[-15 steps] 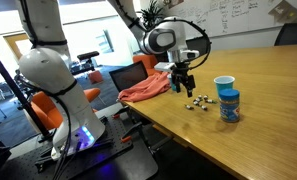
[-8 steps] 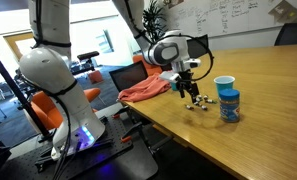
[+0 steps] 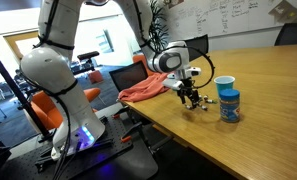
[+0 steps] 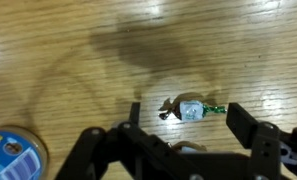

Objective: Place one piece of candy in the light blue cup on the right

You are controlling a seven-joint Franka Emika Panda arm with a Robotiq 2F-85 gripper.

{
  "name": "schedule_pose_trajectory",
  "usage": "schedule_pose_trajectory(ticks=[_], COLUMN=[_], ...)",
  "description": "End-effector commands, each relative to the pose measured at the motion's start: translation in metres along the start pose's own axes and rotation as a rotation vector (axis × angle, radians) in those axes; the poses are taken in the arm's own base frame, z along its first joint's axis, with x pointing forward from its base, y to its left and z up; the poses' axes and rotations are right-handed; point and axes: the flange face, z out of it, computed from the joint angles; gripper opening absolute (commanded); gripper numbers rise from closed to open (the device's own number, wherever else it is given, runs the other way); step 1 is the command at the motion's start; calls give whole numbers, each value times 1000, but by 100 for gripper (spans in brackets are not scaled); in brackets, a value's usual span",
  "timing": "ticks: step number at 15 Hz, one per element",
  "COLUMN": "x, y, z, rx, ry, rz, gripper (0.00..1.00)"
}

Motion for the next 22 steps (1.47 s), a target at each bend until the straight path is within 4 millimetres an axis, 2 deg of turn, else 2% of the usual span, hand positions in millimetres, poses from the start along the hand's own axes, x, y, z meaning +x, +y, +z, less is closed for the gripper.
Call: schedule_pose_trajectory(ticks=[1, 8, 9, 11, 15, 19, 22], x=[11, 19, 19, 19, 27, 45, 65], y=[-7, -13, -14, -15, -18, -7, 14], z=[9, 12, 10, 3, -38, -111, -158], rx=[-6, -2, -2, -1, -7, -48, -128], ry=[27, 35, 38, 54, 167, 357, 469], rz=[4, 0, 1, 3, 1, 35, 67], gripper=[59, 5, 0, 0, 0, 0, 0])
